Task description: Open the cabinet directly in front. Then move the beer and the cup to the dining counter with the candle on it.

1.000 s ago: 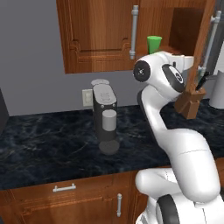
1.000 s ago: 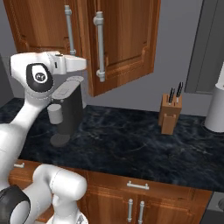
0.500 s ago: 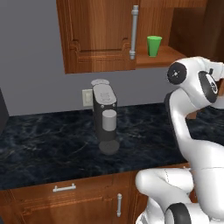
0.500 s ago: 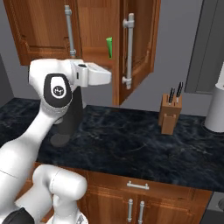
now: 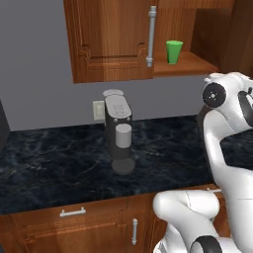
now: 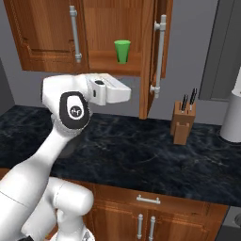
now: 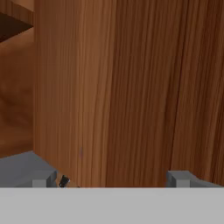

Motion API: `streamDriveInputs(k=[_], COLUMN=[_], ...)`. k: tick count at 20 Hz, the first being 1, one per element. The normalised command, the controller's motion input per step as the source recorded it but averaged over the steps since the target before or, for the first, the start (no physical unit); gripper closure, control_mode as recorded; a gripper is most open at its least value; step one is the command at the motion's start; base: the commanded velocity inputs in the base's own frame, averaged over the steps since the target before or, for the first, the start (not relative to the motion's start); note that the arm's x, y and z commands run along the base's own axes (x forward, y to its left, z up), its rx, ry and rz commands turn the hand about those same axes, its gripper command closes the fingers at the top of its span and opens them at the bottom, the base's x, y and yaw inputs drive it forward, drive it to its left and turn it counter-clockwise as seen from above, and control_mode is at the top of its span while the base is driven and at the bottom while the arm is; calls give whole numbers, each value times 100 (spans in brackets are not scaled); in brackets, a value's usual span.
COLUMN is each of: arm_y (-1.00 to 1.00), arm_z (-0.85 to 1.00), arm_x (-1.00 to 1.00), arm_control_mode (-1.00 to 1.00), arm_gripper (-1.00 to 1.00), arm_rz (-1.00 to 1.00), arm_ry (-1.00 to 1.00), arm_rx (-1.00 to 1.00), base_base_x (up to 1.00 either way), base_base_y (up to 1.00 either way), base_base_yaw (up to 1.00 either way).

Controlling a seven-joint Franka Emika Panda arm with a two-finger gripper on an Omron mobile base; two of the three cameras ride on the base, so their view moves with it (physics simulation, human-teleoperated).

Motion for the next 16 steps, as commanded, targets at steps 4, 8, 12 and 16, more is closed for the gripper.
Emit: streamDriveInputs(k=[4, 8, 12, 16], arm_y=[98, 99, 94, 68], arm_z=[9, 33, 40, 24], arm_x=[-11, 0, 0, -2], arm_control_mode=[-100, -100, -100, -100], arm_gripper=[-100, -100, -100, -100], arm_rz=[59, 59, 52, 28], arm_ry=[-6, 0, 5, 0], arm_rx=[-4, 1, 12, 9], base_base_x=[0, 0, 0, 0], base_base_y=[0, 0, 0, 0], base_base_yaw=[0, 0, 0, 0])
